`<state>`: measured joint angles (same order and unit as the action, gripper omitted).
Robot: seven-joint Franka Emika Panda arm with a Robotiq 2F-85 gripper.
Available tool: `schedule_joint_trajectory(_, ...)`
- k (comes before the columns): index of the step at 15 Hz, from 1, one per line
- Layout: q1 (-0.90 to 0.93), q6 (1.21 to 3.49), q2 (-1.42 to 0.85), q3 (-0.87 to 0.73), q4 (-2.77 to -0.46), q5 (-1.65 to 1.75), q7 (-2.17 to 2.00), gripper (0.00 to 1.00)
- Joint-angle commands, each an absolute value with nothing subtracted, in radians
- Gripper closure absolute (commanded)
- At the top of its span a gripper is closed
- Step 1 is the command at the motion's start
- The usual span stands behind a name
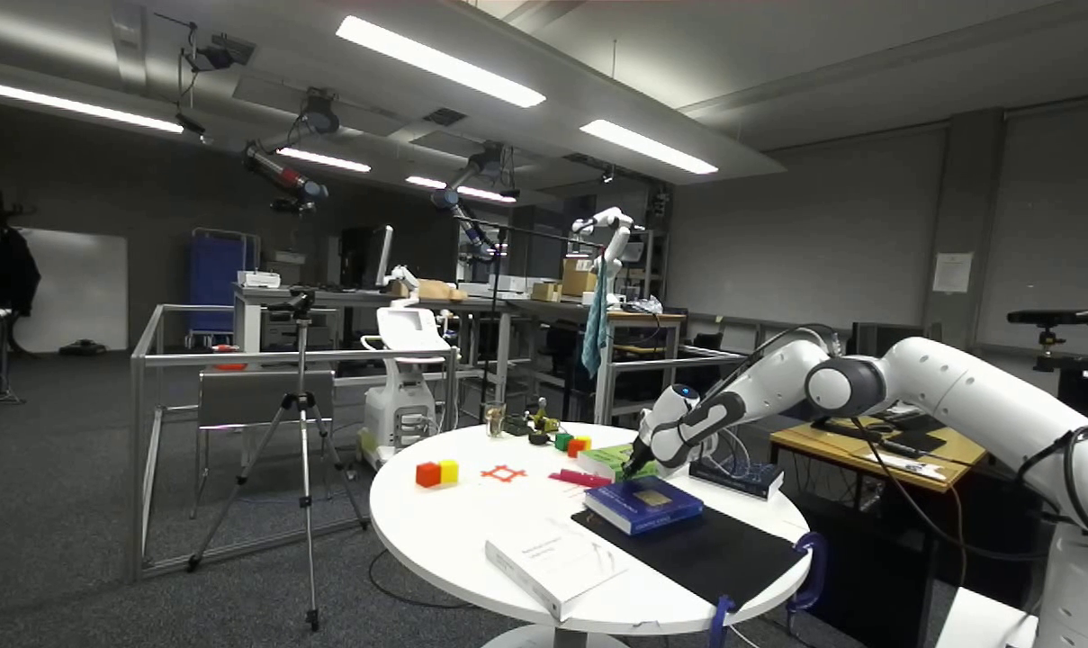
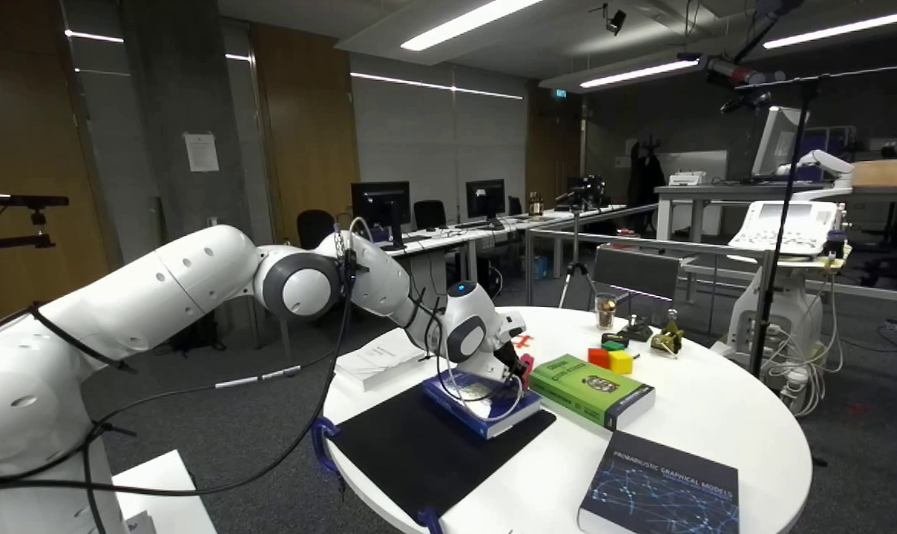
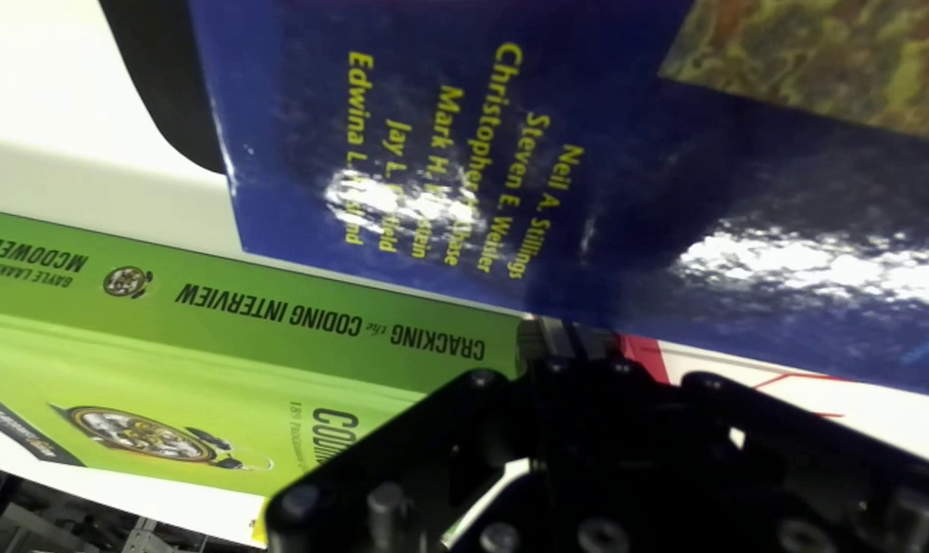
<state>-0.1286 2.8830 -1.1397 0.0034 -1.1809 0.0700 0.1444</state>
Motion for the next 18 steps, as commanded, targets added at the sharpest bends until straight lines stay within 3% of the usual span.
schedule_joint_trajectory(1,-0.168,2.807,-1.077,0.064,-1.227,0.073,0.237,1.00)
schedule_joint_trajectory(8,-0.210,2.735,-1.072,0.119,-1.220,0.055,0.322,1.00)
schedule_joint_trajectory(13,-0.176,2.784,-1.111,0.043,-1.189,0.065,0.245,1.00)
schedule_joint_trajectory(18,-0.196,2.753,-1.105,0.075,-1.211,0.056,0.284,1.00)
